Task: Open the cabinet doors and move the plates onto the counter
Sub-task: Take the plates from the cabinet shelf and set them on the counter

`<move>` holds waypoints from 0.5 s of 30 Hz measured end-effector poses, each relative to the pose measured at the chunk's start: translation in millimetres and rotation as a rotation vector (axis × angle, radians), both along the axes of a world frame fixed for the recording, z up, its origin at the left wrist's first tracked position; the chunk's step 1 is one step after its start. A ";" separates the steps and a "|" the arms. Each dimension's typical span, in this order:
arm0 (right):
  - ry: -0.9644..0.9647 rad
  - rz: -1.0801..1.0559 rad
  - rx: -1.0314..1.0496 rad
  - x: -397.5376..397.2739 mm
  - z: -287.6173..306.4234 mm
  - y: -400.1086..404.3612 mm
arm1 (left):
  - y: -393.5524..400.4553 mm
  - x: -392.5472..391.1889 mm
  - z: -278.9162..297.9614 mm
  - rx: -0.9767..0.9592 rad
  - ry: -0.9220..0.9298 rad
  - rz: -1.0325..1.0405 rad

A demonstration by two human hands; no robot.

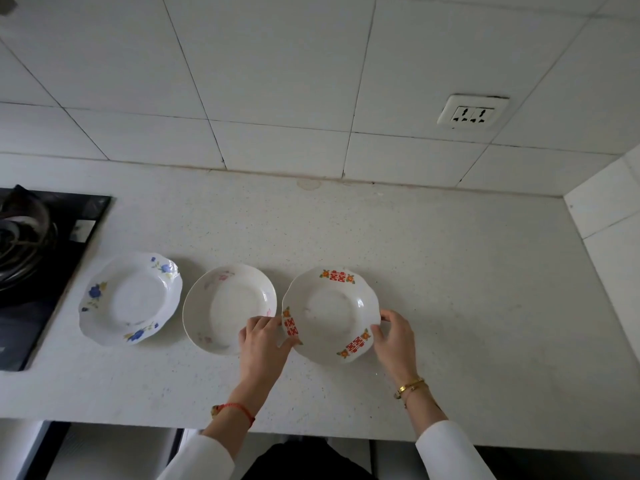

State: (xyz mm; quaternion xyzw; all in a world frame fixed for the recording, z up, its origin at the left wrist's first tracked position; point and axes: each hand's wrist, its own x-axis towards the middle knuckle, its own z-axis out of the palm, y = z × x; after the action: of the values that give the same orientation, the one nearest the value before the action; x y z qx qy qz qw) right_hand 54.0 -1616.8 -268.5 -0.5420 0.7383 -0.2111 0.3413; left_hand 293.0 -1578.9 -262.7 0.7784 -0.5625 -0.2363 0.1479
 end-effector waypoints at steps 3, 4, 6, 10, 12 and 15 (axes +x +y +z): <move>0.016 0.001 0.010 -0.5 -2.1 -1.0 | 0.2 -2.0 1.7 0.001 -0.049 -0.026; 0.019 0.002 0.014 -0.4 -1.8 -1.0 | 0.3 -2.6 2.7 0.004 -0.062 -0.029; 0.022 0.004 0.018 -0.5 -2.8 -0.9 | 0.5 -4.9 4.3 0.016 -0.091 -0.030; 0.031 0.013 0.025 -1.5 -4.3 0.3 | 0.2 -8.6 5.2 0.028 -0.114 -0.036; 0.040 0.023 0.024 -1.8 -4.8 1.2 | -0.3 -8.7 4.7 0.049 -0.141 -0.054; 0.051 0.028 0.014 -2.3 -4.7 2.5 | -0.3 -9.3 4.4 0.079 -0.184 -0.073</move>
State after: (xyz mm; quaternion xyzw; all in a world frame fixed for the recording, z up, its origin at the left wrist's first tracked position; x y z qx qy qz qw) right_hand 51.6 -1614.4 -273.2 -0.5550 0.7407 -0.1872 0.3290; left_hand 283.7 -1579.2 -258.3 0.7809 -0.5920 -0.1912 0.0560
